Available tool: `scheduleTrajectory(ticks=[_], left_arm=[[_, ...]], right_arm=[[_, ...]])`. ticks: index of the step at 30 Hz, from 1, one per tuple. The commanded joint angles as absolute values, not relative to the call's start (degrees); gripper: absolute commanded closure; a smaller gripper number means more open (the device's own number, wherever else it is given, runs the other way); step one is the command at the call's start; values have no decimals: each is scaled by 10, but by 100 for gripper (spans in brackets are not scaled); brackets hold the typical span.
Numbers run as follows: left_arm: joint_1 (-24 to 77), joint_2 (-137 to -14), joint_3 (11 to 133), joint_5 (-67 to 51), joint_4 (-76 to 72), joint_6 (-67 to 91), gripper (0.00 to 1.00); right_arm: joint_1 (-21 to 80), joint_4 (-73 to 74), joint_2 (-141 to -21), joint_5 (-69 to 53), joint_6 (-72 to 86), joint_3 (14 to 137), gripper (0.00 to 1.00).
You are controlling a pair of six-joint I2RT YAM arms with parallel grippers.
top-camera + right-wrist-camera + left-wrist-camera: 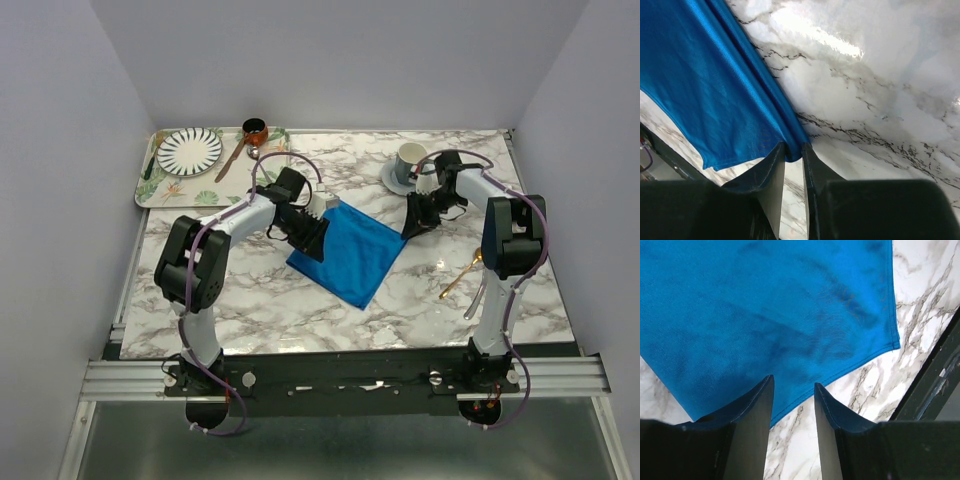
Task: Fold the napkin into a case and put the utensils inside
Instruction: Smooth out the square-folded napkin at the center of the board.
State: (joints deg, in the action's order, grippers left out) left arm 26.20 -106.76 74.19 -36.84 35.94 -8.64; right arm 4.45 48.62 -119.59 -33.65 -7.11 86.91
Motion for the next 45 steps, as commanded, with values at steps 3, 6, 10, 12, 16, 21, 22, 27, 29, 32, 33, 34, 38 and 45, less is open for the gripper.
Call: scheduleTrajectory(ticks=[3,6,10,12,16,21,22,27,29,32,33,34,38,45], left_arm=[[259,-1082,764,-363,367,-101,54],[260,-1086,762,-364,364,-100,55],[260,-1086,758,-367,363,-103,55],[259,-1083,754,-374,362,-105,55],[258,-1063,752,-406,352,-109,52],[253,-997,754,-423,288,-86,41],[252,-985,755,-418,274,-84,36],[252,-911,781,-348,178,-69,1],[253,-913,833,-315,191,-76,1],[251,-942,893,-316,218,-123,1],[252,-947,894,-316,209,-127,1],[252,-948,886,-316,189,-120,1],[247,-966,856,-308,61,27,1],[260,-1091,839,-446,-158,387,1]], right_arm=[[48,517,-1189,-315,-69,843,76],[48,516,-1180,-323,-69,819,80],[49,516,-1145,-340,-65,776,81],[49,514,-1130,-349,-63,749,80],[49,533,-1094,-371,-64,745,74],[49,548,-1004,-417,-90,803,42],[51,547,-993,-422,-103,837,35],[55,515,-947,-445,-118,946,0],[62,477,-934,-432,-117,983,0],[64,336,-919,-427,-38,977,0],[64,298,-923,-411,6,963,0],[62,270,-932,-399,84,973,0],[62,266,-1020,-564,180,1006,0],[86,34,-937,-604,375,718,0]])
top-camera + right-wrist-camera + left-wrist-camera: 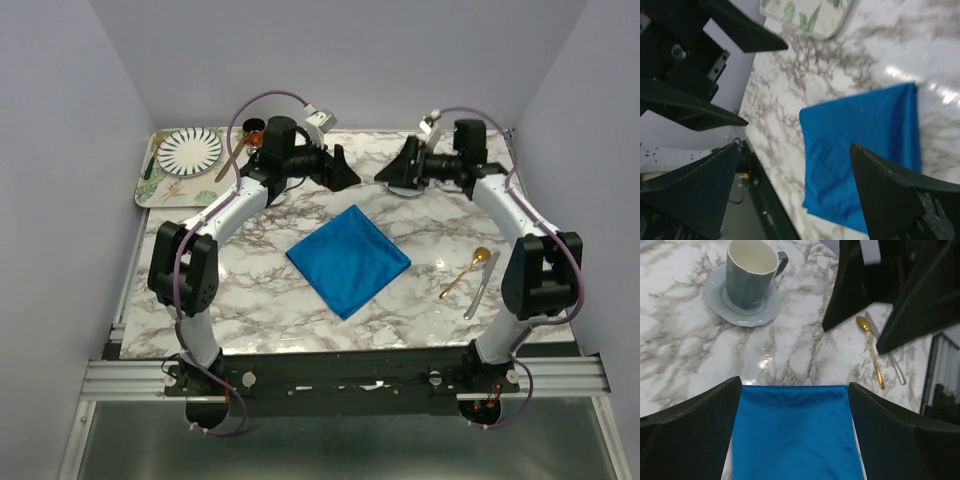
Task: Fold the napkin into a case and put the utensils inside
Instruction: Smooth out the square-folded napkin at the center of the board.
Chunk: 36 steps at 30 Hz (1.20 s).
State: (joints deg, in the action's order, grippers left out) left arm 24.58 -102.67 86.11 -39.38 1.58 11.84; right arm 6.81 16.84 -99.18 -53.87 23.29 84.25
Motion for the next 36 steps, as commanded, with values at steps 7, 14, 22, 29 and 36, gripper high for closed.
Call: scheduleTrajectory(ticks=[7,14,22,29,36], left_arm=[[280,-1200,833,-418,-287,560,1],[296,-1250,828,-391,-308,600,1],[300,-1294,811,-367,-295,617,1],[289,-1334,823,-361,-263,621,1],[275,-1358,831,-362,-232,618,1]], right_arm=[[91,-27,-940,-592,410,565,0],[91,-105,-1012,-588,464,523,0],[90,-134,-1076,-575,482,496,0],[80,-134,-1127,-591,492,485,0],[54,-108,-1122,-610,483,461,0]])
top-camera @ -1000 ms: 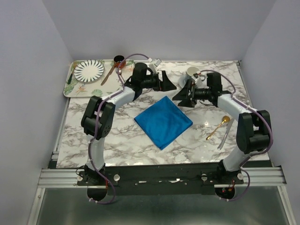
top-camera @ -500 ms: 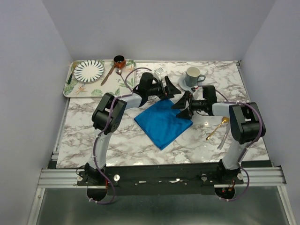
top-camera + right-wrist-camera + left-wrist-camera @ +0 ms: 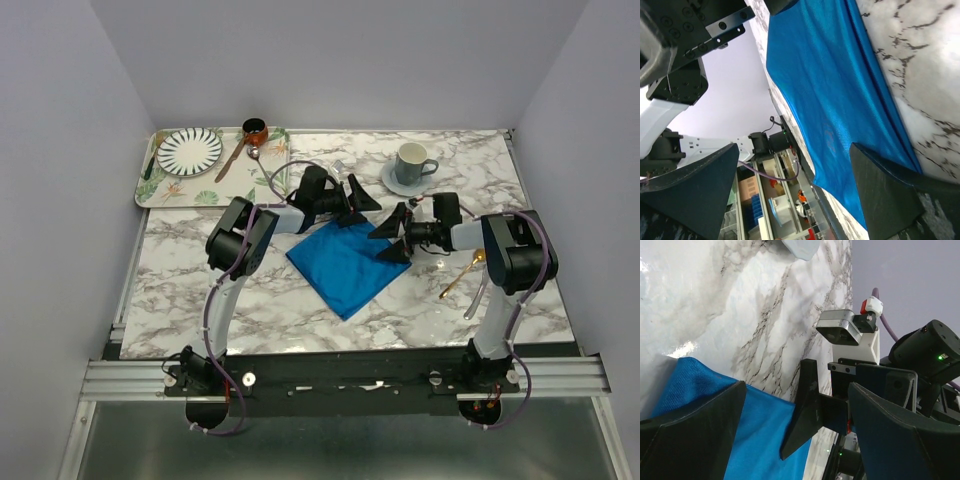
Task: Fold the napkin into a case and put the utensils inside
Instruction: Smooth out the square-folded napkin at the center of the board.
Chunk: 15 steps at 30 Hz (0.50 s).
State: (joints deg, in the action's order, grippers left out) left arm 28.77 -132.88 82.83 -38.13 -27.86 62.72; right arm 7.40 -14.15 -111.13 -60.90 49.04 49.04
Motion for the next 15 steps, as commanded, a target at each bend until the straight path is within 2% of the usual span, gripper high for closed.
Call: scheduleTrajectory(ticks=[1,15], left_arm=[[274,-1358,830,-361,-229,617,1],[263,-1365,842,-392,-222,587,1]], right_arm=[[48,-98,-1120,-612,477,458,0],[30,-29,-1100,-613,430,434,0]])
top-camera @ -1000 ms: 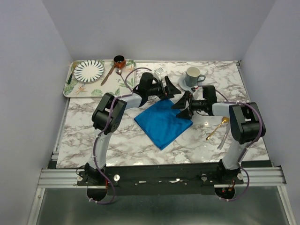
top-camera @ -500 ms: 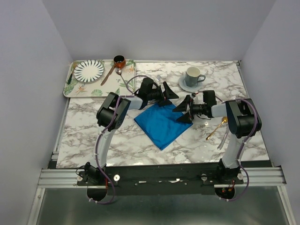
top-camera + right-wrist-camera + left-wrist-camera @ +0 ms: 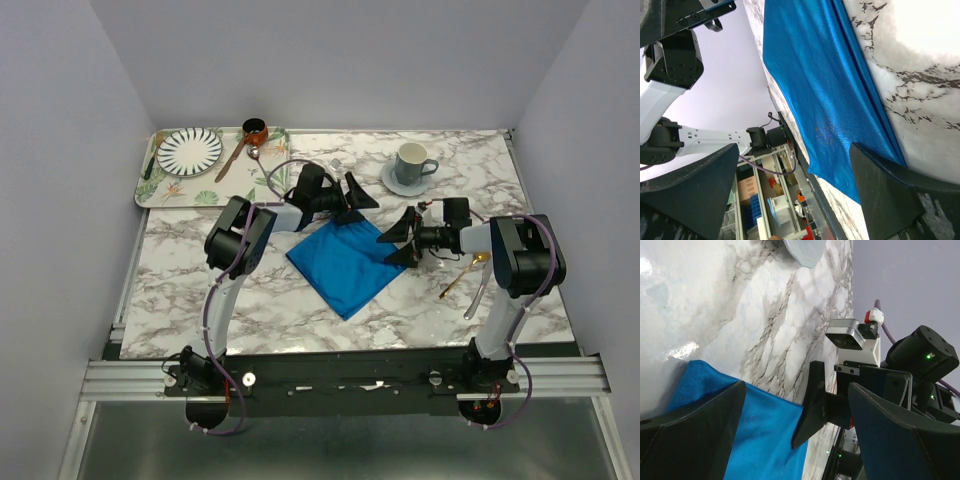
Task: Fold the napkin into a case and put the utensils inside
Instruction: Smooth out the square-folded napkin at the center of the board.
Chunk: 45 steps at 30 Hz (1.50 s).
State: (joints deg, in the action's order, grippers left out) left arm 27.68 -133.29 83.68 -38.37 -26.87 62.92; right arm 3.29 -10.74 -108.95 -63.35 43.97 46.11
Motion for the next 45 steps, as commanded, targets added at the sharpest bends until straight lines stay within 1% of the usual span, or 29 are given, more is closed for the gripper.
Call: scheduleTrajectory(ticks=[1,4,8,16,21,30,36,45], left_arm=[[263,-1355,842,-402,-228,587,1],[265,-1318,823,-436,-259,600,1],[260,-1252,758,-466,-298,604,1],[236,-1143,636,-477,-287,592,1],[203,-1121,558,-486,-277,570,1],[150,-1128,492,-496,-256,540,1],[127,-1135,475,-511,-272,512,1],[123,-1078,461,-551,-314,526,1]], right_arm=[[30,-26,-1100,-610,428,436,0],[30,-23,-1105,-603,428,439,0],[30,-19,-1107,-594,430,440,0],[29,-15,-1110,-578,427,440,0],[28,-8,-1109,-576,422,444,0],[26,-3,-1115,-572,417,446,0],[25,16,-1116,-571,410,444,0],[25,17,-1088,-570,402,435,0]])
